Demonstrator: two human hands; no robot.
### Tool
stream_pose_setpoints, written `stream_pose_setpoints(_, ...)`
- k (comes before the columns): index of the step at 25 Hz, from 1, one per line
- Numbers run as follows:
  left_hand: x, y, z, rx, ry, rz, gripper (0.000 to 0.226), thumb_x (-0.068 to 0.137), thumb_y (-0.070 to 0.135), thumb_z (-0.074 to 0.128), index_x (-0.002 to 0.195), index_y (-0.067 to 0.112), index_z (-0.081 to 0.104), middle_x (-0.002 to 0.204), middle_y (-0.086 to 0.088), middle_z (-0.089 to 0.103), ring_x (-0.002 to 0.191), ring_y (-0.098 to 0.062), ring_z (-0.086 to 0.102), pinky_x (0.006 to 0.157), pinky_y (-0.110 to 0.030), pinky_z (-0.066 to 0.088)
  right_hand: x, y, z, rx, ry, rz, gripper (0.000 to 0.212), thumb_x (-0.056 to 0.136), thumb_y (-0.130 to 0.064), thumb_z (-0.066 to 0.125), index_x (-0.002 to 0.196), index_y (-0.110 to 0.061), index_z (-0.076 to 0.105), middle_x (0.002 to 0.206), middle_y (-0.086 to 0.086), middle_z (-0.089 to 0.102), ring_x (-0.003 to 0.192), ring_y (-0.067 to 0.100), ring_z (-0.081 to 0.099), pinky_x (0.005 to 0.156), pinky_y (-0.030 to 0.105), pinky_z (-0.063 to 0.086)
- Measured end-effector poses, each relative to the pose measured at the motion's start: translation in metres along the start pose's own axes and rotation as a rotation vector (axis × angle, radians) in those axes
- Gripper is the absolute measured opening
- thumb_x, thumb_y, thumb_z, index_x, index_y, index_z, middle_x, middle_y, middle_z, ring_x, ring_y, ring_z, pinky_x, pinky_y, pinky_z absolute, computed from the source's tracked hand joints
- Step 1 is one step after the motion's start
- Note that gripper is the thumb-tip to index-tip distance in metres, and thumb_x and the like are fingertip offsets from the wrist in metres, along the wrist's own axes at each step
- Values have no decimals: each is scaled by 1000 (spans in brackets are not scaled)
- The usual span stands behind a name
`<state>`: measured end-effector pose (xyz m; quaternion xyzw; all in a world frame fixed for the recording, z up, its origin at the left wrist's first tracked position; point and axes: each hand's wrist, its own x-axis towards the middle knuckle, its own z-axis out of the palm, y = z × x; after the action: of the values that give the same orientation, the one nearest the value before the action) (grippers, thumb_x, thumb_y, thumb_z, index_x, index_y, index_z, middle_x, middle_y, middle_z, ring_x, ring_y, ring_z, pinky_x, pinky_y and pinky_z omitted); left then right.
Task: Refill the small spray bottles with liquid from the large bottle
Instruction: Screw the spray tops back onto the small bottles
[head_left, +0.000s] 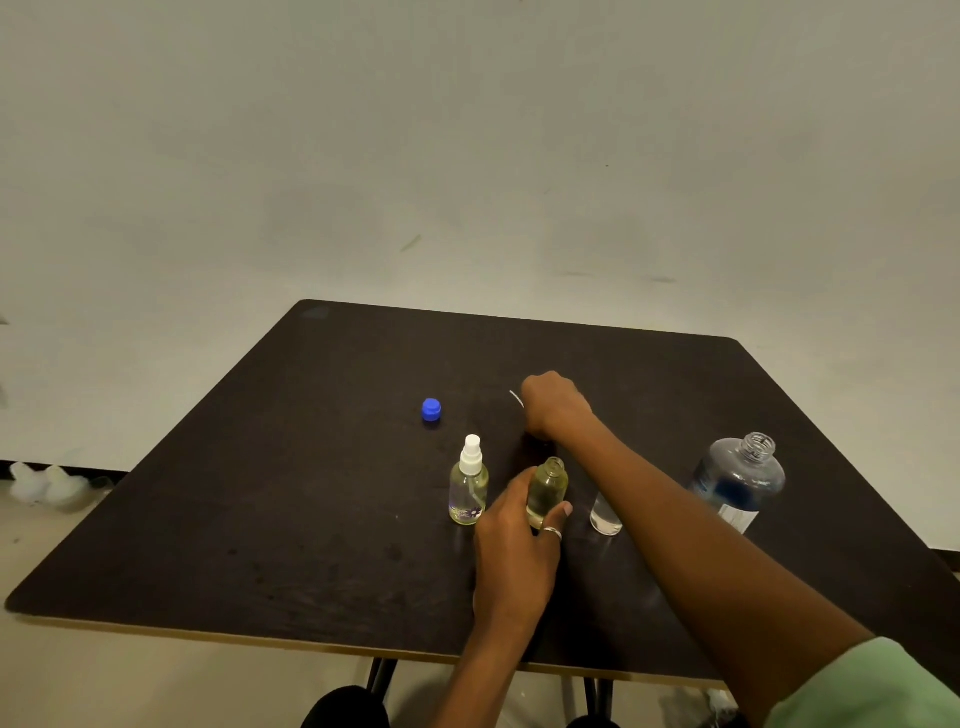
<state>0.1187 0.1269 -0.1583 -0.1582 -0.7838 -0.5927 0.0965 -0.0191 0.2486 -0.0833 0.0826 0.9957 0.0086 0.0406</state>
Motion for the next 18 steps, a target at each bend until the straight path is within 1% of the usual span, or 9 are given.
stream_pose_setpoints(3,0,0,0,-7,4,7,40,86,26,74,124,31,61,107,17,68,99,3,63,85,-16,52,-9,0,-14,14,-82,-20,12,79,-14,74,76,-6,66,78,7,69,70,20,67,74,35,59)
stream_pose_setpoints(5,0,-1,0,-17,10,3,39,86,26,74,123,30,62,105,15,69,96,2,64,84,-18,53,-19,2,-31,38,-81,-53,12,73,-18,77,72,-9,70,73,6,70,68,20,68,71,35,59)
stream_pose_setpoints(7,0,-1,1,-17,13,-7,39,85,27,74,122,28,62,105,14,69,95,-1,65,83,-20,54,-37,8,-54,84,-23,-96,11,72,-20,76,76,-11,71,78,5,71,76,21,69,72,36,59)
stream_pose_setpoints(9,0,-1,1,-23,12,-8,39,85,27,74,122,27,63,103,14,70,92,-3,65,81,-20,53,-61,16,-80,120,42,-146,6,74,-19,73,79,-17,71,83,-1,72,81,17,68,77,37,58)
stream_pose_setpoints(10,0,0,1,-26,11,-6,38,85,27,75,121,27,63,101,14,70,90,-3,65,79,-19,53,-75,20,-93,135,66,-167,7,75,-18,72,82,-19,72,84,-4,72,82,13,67,78,36,57)
stream_pose_setpoints(12,0,0,0,-28,8,-9,37,85,27,75,120,27,63,98,13,70,87,-3,65,76,-17,51,-103,28,-117,177,83,-214,12,77,-17,73,87,-23,73,87,-9,72,82,6,65,75,27,54)
stream_pose_setpoints(14,1,-3,1,-35,8,-14,38,84,27,75,121,26,64,97,12,71,87,-4,66,78,-21,54,-125,32,-134,203,75,-265,17,78,-15,74,91,-26,74,89,-13,70,81,1,62,72,20,49)
stream_pose_setpoints(16,1,-6,2,-43,14,-11,38,83,26,77,120,26,64,96,12,72,87,-5,67,79,-28,56,-140,34,-141,202,79,-294,20,79,-15,75,95,-25,73,90,-14,69,81,0,61,72,18,48)
stream_pose_setpoints(18,1,-7,3,-50,16,-12,38,83,25,77,118,27,64,96,13,72,87,-4,68,80,-31,56,-148,34,-141,187,92,-299,21,79,-15,76,98,-23,73,91,-13,67,79,0,59,72,18,47)
